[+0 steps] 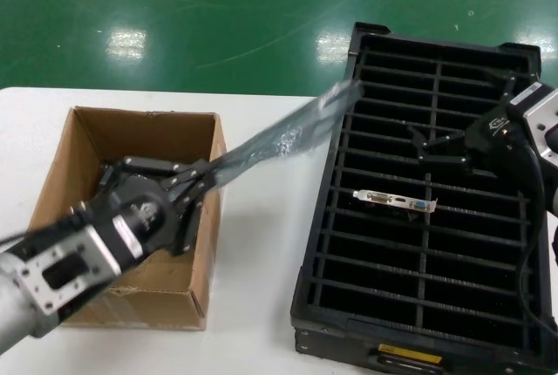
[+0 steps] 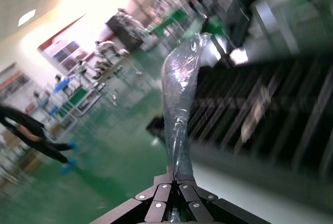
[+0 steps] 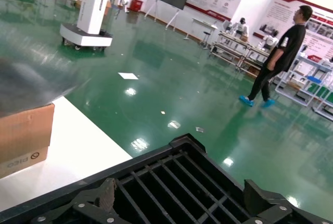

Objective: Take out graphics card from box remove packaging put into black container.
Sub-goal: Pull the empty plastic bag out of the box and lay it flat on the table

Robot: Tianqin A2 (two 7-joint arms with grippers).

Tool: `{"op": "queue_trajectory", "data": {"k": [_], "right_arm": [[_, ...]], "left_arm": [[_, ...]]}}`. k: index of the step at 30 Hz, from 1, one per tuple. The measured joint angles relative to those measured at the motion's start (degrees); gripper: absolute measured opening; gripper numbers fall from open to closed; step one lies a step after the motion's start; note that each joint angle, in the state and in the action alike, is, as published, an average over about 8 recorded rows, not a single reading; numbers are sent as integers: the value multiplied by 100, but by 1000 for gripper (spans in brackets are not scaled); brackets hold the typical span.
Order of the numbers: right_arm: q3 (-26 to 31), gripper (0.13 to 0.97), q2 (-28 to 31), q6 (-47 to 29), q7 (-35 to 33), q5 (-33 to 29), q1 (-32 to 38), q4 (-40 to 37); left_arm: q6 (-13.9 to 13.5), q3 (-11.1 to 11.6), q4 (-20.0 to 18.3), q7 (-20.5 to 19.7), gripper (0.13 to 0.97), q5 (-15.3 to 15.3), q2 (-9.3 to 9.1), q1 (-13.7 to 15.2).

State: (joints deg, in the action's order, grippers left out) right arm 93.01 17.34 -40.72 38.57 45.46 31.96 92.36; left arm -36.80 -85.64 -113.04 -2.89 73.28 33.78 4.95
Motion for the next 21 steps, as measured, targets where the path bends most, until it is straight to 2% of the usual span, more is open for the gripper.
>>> {"op": "queue_trajectory", "data": {"k": [3,6,10,13,15,17,21], "right_arm": [[21,819,20,-54,-75,41,37,-17],[21,867,22,-84,-119,60,53,-25],[10,906,13,-110,-157,71,62,-31],[-1,929,4,-124,-178,75,65,-33],[-9,945,-3,-132,-189,76,66,-33],[-17,960,-10,-139,-199,76,66,-34],[-30,960,-22,-150,-216,77,66,-34]], "left_arm": [[-735,343,92,-729,139,57,-600,289],[-1454,713,314,-1448,139,-157,-1272,591],[-2445,1274,732,-2447,139,-913,-2211,1001],[-3127,1603,1024,-3214,139,-1660,-2753,1282],[-3496,1715,1185,-3741,139,-2144,-2993,1444],[-3743,1730,1302,-4247,142,-2551,-3141,1573],[-3949,1596,1433,-5150,148,-3087,-3257,1742]]}}
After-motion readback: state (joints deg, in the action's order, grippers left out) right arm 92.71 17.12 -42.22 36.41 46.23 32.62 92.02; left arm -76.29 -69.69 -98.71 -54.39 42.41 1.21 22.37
